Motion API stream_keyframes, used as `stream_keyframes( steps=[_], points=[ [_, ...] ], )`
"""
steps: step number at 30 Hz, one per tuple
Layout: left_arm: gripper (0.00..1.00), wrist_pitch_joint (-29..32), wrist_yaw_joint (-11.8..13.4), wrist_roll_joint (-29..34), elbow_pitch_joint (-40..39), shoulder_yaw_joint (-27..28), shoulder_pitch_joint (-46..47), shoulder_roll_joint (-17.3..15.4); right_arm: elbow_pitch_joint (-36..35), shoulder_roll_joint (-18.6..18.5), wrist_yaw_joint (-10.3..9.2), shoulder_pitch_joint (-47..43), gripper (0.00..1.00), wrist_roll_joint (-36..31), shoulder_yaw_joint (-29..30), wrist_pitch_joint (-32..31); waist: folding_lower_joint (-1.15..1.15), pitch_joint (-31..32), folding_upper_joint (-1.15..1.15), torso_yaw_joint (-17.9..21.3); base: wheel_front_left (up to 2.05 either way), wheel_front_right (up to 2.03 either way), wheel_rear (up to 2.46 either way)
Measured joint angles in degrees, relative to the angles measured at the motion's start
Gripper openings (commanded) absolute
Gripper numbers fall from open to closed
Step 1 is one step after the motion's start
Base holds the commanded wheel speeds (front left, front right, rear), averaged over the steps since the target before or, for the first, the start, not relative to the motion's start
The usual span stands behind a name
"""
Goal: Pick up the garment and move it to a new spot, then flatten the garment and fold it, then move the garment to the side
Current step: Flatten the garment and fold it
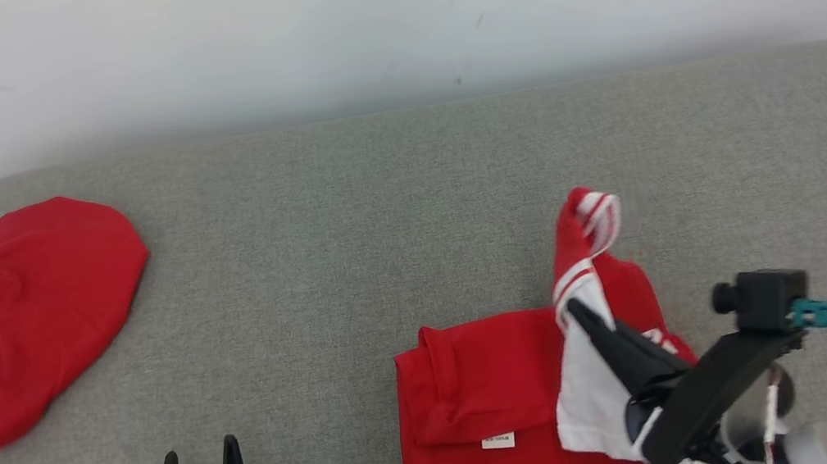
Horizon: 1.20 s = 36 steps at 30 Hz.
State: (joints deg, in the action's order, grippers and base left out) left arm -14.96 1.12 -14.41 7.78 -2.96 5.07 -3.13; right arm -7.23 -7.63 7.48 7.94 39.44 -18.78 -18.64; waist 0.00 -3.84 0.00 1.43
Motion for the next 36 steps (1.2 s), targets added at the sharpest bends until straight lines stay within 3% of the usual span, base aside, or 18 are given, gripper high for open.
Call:
stream_keyframes(
  steps=[12,23,24,25,36],
  points=[
    [1.0,0.0,-0.29,-0.18,1.43,-0.87,1.15,0.12,11.07,3.54,0.0,3.93,0.0,-1.29,-6.42,5.56,0.0,-0.78,0.0,-2.13,0.0,0.0,0.0],
    [1.0,0.0,-0.51,-0.45,2.32,-1.13,2.14,0.19,19.74,4.41,0.0,6.0,0.0,0.34,-9.58,9.54,0.0,-1.3,0.0,-3.09,0.0,0.0,0.0],
    [1.0,0.0,-0.51,-0.45,2.36,-1.12,2.15,0.19,19.71,4.43,0.0,6.31,0.46,0.63,-10.07,10.2,0.0,-1.27,0.0,-3.1,0.0,0.0,0.0],
    [1.0,0.0,-0.48,-0.46,2.4,-1.03,2.16,0.2,19.2,4.55,0.0,6.99,1.0,1.56,-10.65,11.28,0.0,-1.2,0.0,-3.06,0.0,0.0,0.0],
    [1.0,0.0,-0.16,-0.62,2.08,-0.81,2.01,0.22,9.48,0.68,0.0,7.9,1.0,6.33,-9.15,16.33,0.0,-0.46,0.0,-2.06,0.0,0.0,0.0]
  ],
)
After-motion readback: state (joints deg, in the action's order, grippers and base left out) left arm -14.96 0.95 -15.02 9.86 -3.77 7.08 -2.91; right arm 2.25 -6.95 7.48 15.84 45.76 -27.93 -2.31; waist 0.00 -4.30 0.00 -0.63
